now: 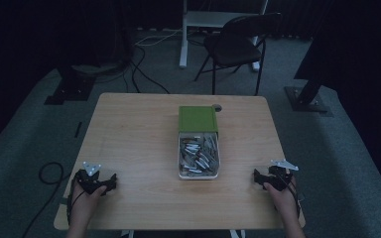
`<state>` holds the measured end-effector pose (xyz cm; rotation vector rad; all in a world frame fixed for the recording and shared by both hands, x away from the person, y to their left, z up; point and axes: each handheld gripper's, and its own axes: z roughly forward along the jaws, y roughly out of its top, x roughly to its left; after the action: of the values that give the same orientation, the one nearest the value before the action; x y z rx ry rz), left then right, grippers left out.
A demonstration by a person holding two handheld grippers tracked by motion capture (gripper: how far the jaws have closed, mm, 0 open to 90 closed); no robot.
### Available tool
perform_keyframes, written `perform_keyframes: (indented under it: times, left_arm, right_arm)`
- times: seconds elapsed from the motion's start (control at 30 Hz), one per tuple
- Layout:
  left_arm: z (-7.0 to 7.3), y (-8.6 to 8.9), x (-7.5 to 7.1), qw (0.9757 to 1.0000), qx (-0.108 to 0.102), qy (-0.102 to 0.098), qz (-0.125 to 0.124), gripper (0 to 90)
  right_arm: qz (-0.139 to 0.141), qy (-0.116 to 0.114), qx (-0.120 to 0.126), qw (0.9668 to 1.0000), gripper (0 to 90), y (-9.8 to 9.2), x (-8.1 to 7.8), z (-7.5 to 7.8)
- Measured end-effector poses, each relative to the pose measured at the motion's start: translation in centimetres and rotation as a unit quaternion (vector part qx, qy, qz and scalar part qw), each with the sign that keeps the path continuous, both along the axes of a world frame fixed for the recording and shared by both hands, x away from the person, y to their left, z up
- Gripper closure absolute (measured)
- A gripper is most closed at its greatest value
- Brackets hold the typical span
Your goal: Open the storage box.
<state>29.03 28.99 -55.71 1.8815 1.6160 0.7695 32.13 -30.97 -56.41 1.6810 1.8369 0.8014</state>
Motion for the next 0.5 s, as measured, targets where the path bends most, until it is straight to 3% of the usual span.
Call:
perform_keyframes:
  times: [0.1,0.17,0.3,0.5]
  left_arm:
    - [-0.03,0.00,0.18,0.9999,-0.013,0.005,0.006,10.7]
    - [-0.07,0.03,0.26,0.9991,-0.032,0.013,0.023,10.6]
    - [-0.05,-0.21,0.30,0.9987,-0.032,0.013,0.038,10.6]
    - [-0.07,-0.29,0.29,0.9986,-0.032,0.012,0.041,10.6]
  right_arm:
    - [0.000,0.000,0.000,1.0000,11.2,0.01,0.01,0.00]
    - [-0.001,0.000,0.000,1.0000,11.2,0.02,0.01,0.00]
    - [0.000,0.000,0.000,1.0000,11.2,0.05,0.04,0.00]
    - [0.006,0.000,0.000,1.0000,11.2,0.24,0.14,0.01]
